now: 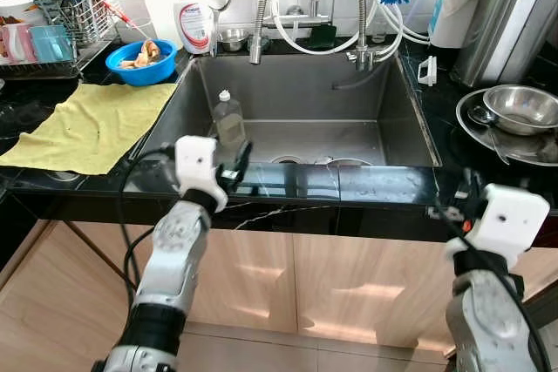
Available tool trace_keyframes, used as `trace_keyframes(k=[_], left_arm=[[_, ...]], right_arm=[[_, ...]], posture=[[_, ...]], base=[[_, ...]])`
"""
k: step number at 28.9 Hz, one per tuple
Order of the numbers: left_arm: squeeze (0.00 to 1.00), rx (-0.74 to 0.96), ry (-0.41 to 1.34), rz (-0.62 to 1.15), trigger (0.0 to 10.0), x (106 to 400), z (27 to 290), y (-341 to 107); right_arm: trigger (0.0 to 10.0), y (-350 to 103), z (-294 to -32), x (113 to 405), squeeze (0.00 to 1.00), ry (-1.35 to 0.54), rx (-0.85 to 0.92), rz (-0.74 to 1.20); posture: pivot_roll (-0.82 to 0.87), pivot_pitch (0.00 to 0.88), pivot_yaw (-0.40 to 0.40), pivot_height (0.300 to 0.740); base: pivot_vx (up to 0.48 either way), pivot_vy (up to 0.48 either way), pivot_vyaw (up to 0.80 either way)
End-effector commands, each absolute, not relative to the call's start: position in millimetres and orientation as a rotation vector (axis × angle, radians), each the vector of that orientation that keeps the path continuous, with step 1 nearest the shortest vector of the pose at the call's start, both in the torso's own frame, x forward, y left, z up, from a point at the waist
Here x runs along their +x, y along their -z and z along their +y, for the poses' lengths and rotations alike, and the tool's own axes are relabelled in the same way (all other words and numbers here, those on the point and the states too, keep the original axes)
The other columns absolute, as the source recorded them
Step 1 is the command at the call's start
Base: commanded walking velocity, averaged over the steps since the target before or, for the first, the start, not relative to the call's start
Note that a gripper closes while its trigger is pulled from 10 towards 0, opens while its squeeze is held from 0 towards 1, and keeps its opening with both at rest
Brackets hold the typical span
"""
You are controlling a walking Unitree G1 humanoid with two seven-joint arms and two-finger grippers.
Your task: Kitchen organization
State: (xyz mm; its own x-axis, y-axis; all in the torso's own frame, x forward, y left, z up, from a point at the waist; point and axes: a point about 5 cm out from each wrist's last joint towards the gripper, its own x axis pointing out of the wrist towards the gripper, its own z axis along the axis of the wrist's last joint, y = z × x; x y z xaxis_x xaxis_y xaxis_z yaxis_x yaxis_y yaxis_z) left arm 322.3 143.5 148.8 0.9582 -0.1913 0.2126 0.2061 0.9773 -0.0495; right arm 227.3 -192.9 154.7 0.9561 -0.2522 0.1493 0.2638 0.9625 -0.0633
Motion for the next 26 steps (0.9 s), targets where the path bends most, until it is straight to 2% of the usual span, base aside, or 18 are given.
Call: trace_keyframes(k=[1,5,7,9,15,22,26], left_arm=[[0.0,-0.062,0.177,-0.262,10.0,320.1,150.6,-158.4],[0.0,-0.006,0.084,-0.243,10.0,316.4,176.3,-149.5],[0.0,-0.018,0.047,-0.237,10.0,316.5,181.2,-147.3],[0.0,-0.022,0.028,-0.235,10.0,316.6,179.5,-144.4],[0.0,-0.032,0.074,-0.222,10.0,311.7,162.9,-136.6],[0.0,-0.019,0.09,-0.214,10.0,310.0,162.6,-135.3],[0.0,-0.028,0.118,-0.208,10.0,309.6,157.2,-136.8]], right_arm=[[10.0,-161.6,-188.2,224.9,0.0,0.245,-0.068,-0.179],[10.0,-157.4,-180.2,223.6,0.0,0.196,-0.086,-0.166],[10.0,-161.7,-179.1,226.9,0.0,0.167,-0.091,-0.178],[10.0,-165.0,-183.4,229.7,0.0,0.15,-0.111,-0.184],[10.0,-161.4,-199.3,225.9,0.0,0.189,-0.109,-0.169],[10.0,-154.8,-197.0,223.3,0.0,0.184,-0.099,-0.16],[10.0,-157.4,-199.8,229.1,0.0,0.2,-0.092,-0.181]], posture=[[-0.16,0.0,0.104,0.74],[-0.19,0.0,0.078,0.74],[-0.2,0.0,0.061,0.74],[-0.2,0.0,0.035,0.74],[-0.2,0.0,0.031,0.74],[-0.19,0.0,0.047,0.74],[-0.16,0.0,0.088,0.74]], base=[[0.0,0.0,0.0],[0.0,0.0,0.0],[0.0,0.0,0.0],[0.0,0.0,0.0],[0.0,0.0,0.0],[0.0,0.0,0.0],[0.0,0.0,0.0]])
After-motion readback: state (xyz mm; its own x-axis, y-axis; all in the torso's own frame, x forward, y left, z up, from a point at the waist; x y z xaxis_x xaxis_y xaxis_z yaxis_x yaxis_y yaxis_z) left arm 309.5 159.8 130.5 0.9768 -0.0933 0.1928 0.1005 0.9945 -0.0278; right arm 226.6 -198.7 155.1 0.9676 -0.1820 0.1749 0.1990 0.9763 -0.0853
